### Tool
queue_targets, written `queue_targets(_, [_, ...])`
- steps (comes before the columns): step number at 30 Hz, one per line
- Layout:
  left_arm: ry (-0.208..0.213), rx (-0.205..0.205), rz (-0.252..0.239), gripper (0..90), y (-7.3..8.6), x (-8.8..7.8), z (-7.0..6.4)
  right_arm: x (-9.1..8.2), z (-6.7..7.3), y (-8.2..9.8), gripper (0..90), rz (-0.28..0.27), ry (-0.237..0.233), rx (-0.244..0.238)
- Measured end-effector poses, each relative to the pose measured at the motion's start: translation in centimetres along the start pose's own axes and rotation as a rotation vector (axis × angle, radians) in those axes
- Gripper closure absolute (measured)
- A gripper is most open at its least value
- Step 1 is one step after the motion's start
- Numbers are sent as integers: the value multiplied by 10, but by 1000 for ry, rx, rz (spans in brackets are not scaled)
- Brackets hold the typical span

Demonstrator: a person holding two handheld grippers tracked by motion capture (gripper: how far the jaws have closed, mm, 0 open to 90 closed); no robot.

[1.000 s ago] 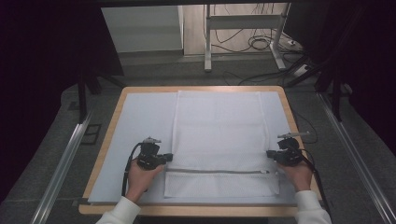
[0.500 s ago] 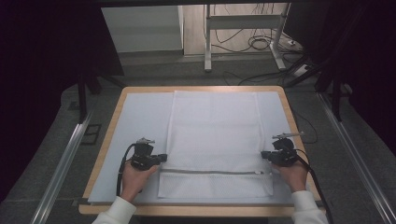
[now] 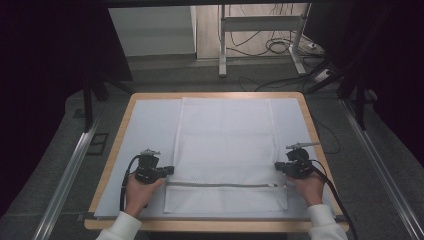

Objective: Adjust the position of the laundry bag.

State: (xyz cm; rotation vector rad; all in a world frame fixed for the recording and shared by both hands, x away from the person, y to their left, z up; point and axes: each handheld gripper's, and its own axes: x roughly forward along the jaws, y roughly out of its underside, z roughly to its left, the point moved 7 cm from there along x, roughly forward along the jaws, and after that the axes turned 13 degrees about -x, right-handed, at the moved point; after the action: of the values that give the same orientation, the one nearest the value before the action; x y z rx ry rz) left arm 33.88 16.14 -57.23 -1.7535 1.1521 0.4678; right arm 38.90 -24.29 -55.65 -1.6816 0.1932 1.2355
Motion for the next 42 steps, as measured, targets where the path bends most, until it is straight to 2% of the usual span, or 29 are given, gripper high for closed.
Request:
queue_targets(13, [-12, -17, -3, 896, 3, -6, 12, 5, 10, -4, 879, -13, -26, -8])
queue_targets(25, [-30, -35, -14, 896, 4, -12, 23, 12, 22, -9, 877, -14, -34, -41])
queue_targets(32, [-35, -30, -12, 892, 5, -13, 25, 14, 23, -9, 873, -8, -32, -47])
queue_targets(34, [-46, -18, -14, 871, 6, -12, 25, 13, 23, -9, 858, -8, -32, -50])
queue_targets(35, [-56, -6, -15, 835, 6, -12, 24, 13, 22, -9, 802, -9, -28, -54])
queue_targets(37, [-65, 12, -42, 690, 3, -14, 25, 10, 20, -9, 613, -16, -4, -61])
queue_targets(40, [-36, 32, -101, 536, -6, -23, 21, 4, 11, -11, 452, -61, 30, -36])
queue_targets(42, [-27, 62, -133, 428, -11, -29, 14, -1, 5, -11, 359, -83, 44, -12])
